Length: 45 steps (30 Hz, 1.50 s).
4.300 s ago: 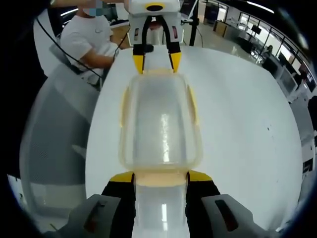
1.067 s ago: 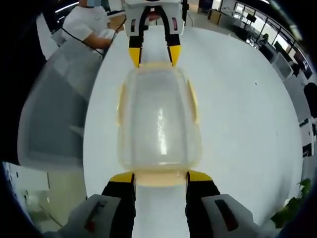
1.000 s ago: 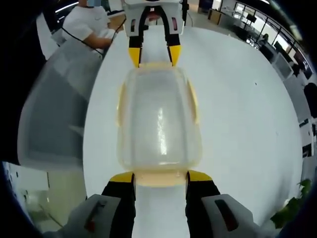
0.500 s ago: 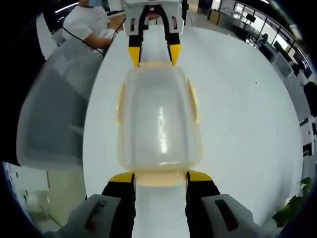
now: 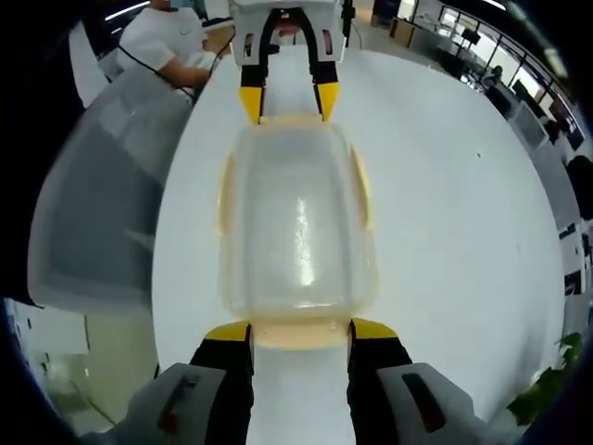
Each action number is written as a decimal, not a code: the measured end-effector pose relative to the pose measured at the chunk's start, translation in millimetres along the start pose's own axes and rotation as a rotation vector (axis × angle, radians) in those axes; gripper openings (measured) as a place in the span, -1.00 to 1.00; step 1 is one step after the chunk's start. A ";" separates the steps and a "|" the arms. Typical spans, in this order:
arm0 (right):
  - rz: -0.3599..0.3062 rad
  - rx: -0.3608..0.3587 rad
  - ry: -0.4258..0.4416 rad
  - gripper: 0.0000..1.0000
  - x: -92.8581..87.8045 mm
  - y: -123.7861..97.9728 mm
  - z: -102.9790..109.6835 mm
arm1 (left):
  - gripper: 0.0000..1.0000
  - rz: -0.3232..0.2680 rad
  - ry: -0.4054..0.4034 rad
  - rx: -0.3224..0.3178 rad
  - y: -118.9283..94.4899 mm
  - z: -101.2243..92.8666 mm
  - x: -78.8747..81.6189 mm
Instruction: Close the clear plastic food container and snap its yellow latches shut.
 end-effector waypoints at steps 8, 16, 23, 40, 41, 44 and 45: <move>-0.021 -0.004 -0.002 -0.25 -2.3 0.8 -1.1 | -0.26 -0.002 0.013 0.010 1.8 0.1 -1.1; -0.020 0.001 0.000 -0.25 -2.7 1.4 -1.2 | -0.26 -0.002 0.013 0.007 2.0 0.4 -0.8; -0.035 0.018 -0.004 -0.21 -3.8 0.0 -0.9 | -0.24 -0.008 0.017 0.005 0.9 0.2 -0.2; -0.013 0.001 0.001 -0.17 -7.6 -4.2 -1.7 | -0.14 0.034 0.047 0.011 -1.4 -0.6 -2.8; -0.012 -0.003 0.003 -0.17 -7.5 -4.3 -1.6 | -0.14 0.039 0.050 0.011 -1.4 -0.3 -3.2; -0.018 -0.006 0.015 -0.17 -6.8 -4.2 -0.6 | -0.15 0.037 0.043 0.010 -1.2 -0.9 -3.1; -0.018 -0.005 0.016 -0.17 -6.7 -4.2 -0.1 | -0.15 0.036 0.043 0.011 -1.5 -1.4 -2.4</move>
Point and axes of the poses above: the point that each gripper's makers call its tool centre point, and the gripper's own axes: y roughly forward along the fingers, z roughly to its left, x roughly out of its top, the point moved 7 cm from there along -y, roughly backward along the fingers, and after that the axes turned 10 degrees about -z, right-handed, at the moved point
